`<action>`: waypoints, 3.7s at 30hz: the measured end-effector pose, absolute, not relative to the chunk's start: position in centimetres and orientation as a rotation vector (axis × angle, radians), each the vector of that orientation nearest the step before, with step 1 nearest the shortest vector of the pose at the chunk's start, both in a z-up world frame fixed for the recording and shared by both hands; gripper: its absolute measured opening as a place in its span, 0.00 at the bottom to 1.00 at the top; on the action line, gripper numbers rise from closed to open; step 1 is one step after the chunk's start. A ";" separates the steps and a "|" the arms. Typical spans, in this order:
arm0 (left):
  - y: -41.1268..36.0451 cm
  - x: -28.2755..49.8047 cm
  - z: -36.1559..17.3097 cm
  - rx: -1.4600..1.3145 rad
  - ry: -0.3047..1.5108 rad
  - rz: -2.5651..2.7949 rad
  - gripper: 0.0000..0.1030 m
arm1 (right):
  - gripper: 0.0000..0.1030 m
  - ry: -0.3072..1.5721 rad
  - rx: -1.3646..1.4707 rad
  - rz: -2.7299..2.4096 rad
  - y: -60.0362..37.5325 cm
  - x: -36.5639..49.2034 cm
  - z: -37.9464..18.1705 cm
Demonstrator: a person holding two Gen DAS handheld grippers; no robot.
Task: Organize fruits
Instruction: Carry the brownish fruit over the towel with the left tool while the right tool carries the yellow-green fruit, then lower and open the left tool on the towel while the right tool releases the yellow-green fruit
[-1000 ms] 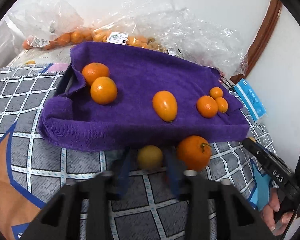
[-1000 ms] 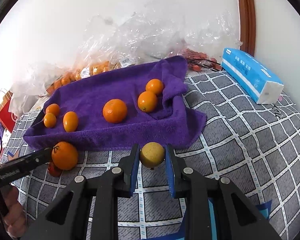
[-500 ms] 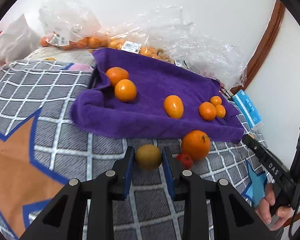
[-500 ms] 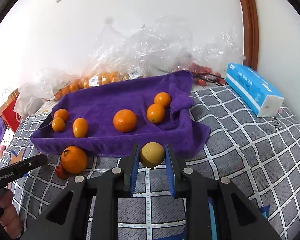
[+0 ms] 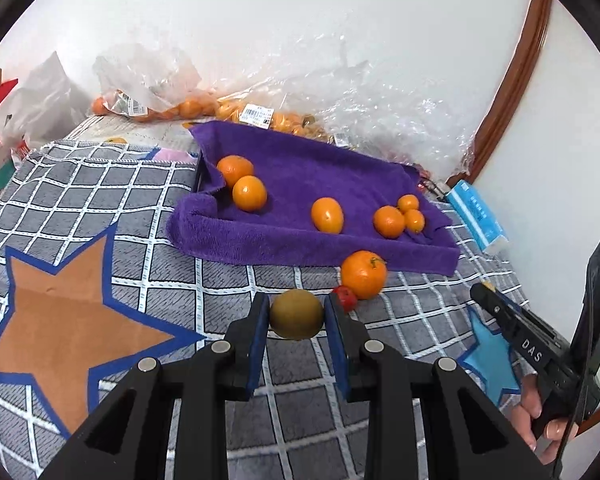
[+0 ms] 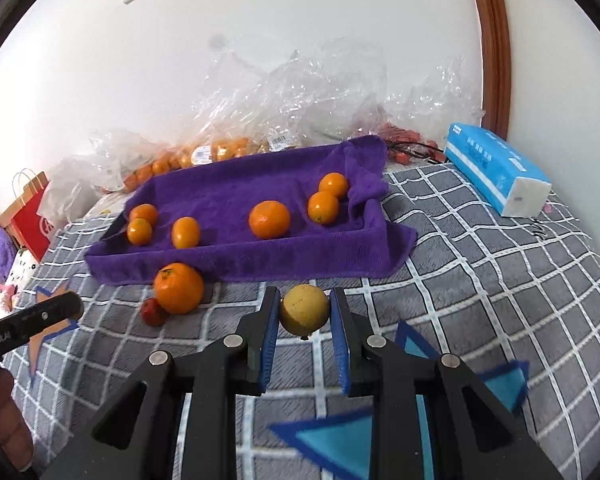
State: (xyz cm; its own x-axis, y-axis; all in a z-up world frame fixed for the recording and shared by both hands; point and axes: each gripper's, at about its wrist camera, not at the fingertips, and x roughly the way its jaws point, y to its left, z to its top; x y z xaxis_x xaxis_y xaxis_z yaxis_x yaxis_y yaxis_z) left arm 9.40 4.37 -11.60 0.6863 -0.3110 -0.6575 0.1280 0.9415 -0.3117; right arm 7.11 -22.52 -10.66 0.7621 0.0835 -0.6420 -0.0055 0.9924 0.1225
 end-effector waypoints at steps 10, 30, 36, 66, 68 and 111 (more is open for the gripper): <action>5.4 6.1 -7.3 -0.275 0.705 -0.230 0.26 | 0.24 0.659 0.088 0.044 -21.1 4.0 -5.2; 5.9 4.5 -0.3 -0.307 0.610 -0.268 0.26 | 0.24 0.560 0.071 0.030 -21.0 0.9 3.5; 5.6 5.2 0.5 -0.286 0.594 -0.271 0.26 | 0.24 0.549 0.069 0.040 -20.8 1.8 4.6; 5.3 9.0 0.4 -0.270 0.616 -0.229 0.26 | 0.24 0.584 0.079 0.020 -22.0 6.0 4.0; 5.4 9.1 0.3 -0.271 0.619 -0.232 0.26 | 0.24 0.586 0.085 0.016 -22.0 6.3 3.9; 6.8 17.3 -2.0 -0.252 0.669 -0.158 0.26 | 0.24 0.633 0.040 0.032 -21.7 14.8 0.3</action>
